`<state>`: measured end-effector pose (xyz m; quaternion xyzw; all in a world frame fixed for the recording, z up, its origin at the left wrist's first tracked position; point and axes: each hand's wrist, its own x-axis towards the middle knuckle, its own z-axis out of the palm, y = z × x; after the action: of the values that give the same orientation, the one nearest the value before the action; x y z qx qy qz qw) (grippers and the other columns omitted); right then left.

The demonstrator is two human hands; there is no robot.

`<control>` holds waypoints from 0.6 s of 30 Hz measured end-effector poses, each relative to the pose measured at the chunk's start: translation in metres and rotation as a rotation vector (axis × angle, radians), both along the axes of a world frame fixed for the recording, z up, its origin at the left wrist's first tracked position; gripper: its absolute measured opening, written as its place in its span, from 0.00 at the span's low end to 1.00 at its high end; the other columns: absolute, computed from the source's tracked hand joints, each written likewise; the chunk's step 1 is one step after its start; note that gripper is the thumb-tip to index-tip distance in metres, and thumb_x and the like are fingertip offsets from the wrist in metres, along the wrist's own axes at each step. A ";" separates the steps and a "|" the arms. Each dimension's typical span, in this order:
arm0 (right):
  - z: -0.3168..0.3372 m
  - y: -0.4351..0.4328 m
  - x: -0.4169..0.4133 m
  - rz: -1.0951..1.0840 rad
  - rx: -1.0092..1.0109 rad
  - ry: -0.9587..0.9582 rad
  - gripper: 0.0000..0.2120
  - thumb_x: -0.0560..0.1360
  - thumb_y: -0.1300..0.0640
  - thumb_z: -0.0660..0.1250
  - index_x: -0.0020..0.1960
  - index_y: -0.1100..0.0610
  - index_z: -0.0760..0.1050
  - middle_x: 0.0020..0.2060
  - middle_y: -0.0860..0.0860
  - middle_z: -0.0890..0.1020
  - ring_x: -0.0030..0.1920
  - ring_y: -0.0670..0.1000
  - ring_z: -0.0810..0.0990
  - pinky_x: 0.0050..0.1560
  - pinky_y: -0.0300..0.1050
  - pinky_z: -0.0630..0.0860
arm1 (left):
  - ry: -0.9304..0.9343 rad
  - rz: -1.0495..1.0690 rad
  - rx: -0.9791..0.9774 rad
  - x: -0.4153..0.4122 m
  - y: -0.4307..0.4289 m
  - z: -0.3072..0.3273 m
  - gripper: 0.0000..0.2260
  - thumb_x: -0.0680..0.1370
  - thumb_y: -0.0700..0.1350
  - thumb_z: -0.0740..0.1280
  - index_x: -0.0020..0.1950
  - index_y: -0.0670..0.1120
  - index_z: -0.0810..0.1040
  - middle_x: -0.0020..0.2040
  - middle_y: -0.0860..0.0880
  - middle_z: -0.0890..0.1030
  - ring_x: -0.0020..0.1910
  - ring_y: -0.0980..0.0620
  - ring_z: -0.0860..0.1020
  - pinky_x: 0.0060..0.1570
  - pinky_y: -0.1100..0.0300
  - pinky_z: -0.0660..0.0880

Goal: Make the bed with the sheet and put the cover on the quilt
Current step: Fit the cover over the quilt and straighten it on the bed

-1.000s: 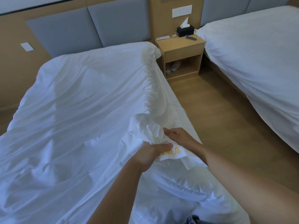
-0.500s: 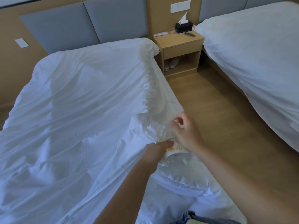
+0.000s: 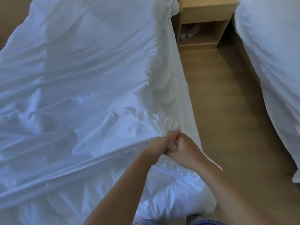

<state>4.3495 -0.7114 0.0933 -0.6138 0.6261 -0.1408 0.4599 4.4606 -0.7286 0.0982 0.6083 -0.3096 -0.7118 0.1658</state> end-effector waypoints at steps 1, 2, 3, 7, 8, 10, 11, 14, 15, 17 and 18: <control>-0.004 -0.001 -0.003 0.075 -0.001 0.095 0.19 0.64 0.39 0.67 0.50 0.49 0.76 0.40 0.46 0.80 0.44 0.46 0.80 0.42 0.42 0.77 | 0.009 -0.028 0.021 -0.003 0.003 -0.003 0.26 0.73 0.63 0.63 0.59 0.44 0.78 0.58 0.47 0.79 0.63 0.52 0.73 0.69 0.57 0.62; -0.010 -0.001 -0.006 0.148 -0.005 0.161 0.21 0.62 0.36 0.65 0.48 0.48 0.76 0.40 0.47 0.79 0.44 0.49 0.79 0.42 0.43 0.77 | 0.029 -0.049 0.044 -0.007 0.005 -0.008 0.31 0.71 0.66 0.63 0.63 0.44 0.76 0.63 0.47 0.77 0.66 0.52 0.71 0.71 0.56 0.60; -0.014 -0.004 -0.012 0.193 -0.012 0.182 0.18 0.62 0.36 0.64 0.44 0.48 0.76 0.38 0.47 0.78 0.44 0.50 0.78 0.41 0.43 0.75 | 0.050 -0.065 0.058 -0.011 0.008 -0.011 0.37 0.68 0.70 0.64 0.67 0.45 0.74 0.66 0.47 0.75 0.67 0.51 0.70 0.72 0.54 0.58; -0.011 -0.018 -0.030 0.293 0.093 0.048 0.15 0.69 0.51 0.73 0.33 0.52 0.68 0.26 0.45 0.69 0.29 0.44 0.69 0.29 0.37 0.63 | 0.114 0.059 0.023 -0.025 0.015 -0.026 0.43 0.57 0.75 0.63 0.64 0.50 0.75 0.65 0.46 0.76 0.66 0.51 0.72 0.72 0.50 0.60; -0.015 -0.023 -0.032 0.312 0.107 0.021 0.13 0.68 0.51 0.74 0.35 0.52 0.69 0.27 0.44 0.70 0.29 0.44 0.70 0.29 0.37 0.65 | 0.126 0.123 0.005 -0.027 0.016 -0.029 0.39 0.59 0.73 0.63 0.61 0.49 0.77 0.63 0.45 0.77 0.64 0.50 0.74 0.71 0.50 0.62; -0.020 -0.030 -0.033 0.378 0.128 -0.012 0.11 0.69 0.51 0.73 0.43 0.54 0.75 0.34 0.46 0.78 0.36 0.46 0.77 0.37 0.41 0.75 | 0.148 0.256 -0.043 -0.030 0.021 -0.034 0.30 0.65 0.69 0.62 0.53 0.46 0.78 0.59 0.41 0.78 0.59 0.48 0.76 0.67 0.54 0.66; -0.024 -0.031 -0.034 0.418 0.134 -0.016 0.12 0.69 0.51 0.73 0.47 0.56 0.75 0.39 0.49 0.81 0.41 0.49 0.80 0.43 0.46 0.78 | 0.172 0.307 -0.067 -0.031 0.023 -0.036 0.25 0.67 0.66 0.60 0.49 0.46 0.77 0.55 0.41 0.78 0.56 0.47 0.76 0.63 0.55 0.67; -0.030 -0.033 -0.035 0.474 0.106 -0.034 0.04 0.70 0.56 0.70 0.43 0.53 0.75 0.38 0.49 0.81 0.41 0.49 0.81 0.45 0.43 0.79 | 0.236 0.443 -0.133 -0.039 0.032 -0.045 0.21 0.68 0.64 0.59 0.46 0.48 0.77 0.49 0.44 0.79 0.52 0.50 0.77 0.63 0.54 0.68; -0.030 -0.032 -0.035 0.480 0.076 -0.032 0.06 0.71 0.59 0.68 0.38 0.51 0.72 0.34 0.46 0.79 0.38 0.46 0.79 0.39 0.35 0.76 | 0.271 0.501 -0.158 -0.042 0.034 -0.048 0.21 0.68 0.63 0.59 0.48 0.49 0.77 0.46 0.48 0.82 0.51 0.52 0.79 0.62 0.55 0.69; -0.035 -0.032 -0.033 0.454 -0.018 -0.034 0.14 0.71 0.63 0.65 0.34 0.48 0.68 0.30 0.43 0.75 0.33 0.44 0.75 0.30 0.30 0.69 | 0.360 0.625 -0.213 -0.049 0.038 -0.055 0.20 0.69 0.61 0.58 0.51 0.50 0.78 0.44 0.52 0.83 0.48 0.57 0.80 0.57 0.62 0.72; -0.039 -0.032 -0.031 0.454 -0.054 -0.023 0.14 0.72 0.63 0.64 0.34 0.46 0.67 0.30 0.42 0.75 0.33 0.43 0.75 0.31 0.32 0.69 | 0.405 0.696 -0.242 -0.054 0.040 -0.058 0.20 0.70 0.60 0.58 0.52 0.49 0.78 0.45 0.52 0.82 0.48 0.58 0.80 0.55 0.63 0.73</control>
<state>4.3190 -0.7432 0.0548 -0.7491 0.4627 -0.0574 0.4705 4.4061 -0.6882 0.0400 0.5005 -0.1280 -0.6771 0.5241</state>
